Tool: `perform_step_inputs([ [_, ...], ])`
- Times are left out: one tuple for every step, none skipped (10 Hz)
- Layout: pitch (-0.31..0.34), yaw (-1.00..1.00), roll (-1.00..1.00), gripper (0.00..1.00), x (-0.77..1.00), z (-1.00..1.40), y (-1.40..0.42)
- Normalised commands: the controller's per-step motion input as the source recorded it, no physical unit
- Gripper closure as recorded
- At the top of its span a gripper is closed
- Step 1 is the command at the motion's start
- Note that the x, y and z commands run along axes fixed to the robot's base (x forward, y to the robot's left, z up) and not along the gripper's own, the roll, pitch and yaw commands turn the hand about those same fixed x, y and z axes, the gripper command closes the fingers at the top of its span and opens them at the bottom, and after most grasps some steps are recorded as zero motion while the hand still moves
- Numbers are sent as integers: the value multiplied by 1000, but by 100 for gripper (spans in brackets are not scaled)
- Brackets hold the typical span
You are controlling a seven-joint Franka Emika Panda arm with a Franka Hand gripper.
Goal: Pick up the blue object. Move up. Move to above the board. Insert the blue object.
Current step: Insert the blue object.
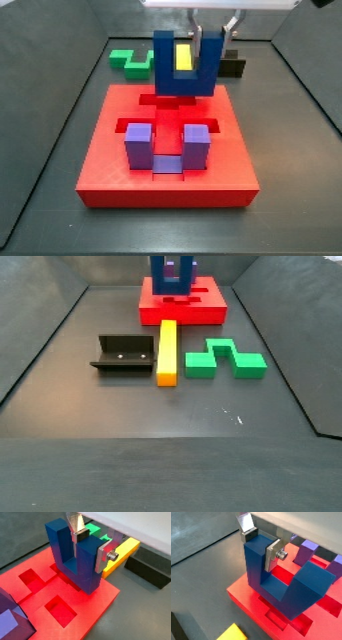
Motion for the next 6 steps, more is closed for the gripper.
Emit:
perform_step_inputs([
  [-127,151,-56,100,-200,-331,9],
  [-117,106,-53,100,-277,-303,69],
  [-96,31,-79,100,-314,-174,71],
  [-77,0,-79,100,-309,-89,123],
  [-91,0,-74,100,-351,-43,86],
  [-89,0,-76,100,-340,-57,9],
])
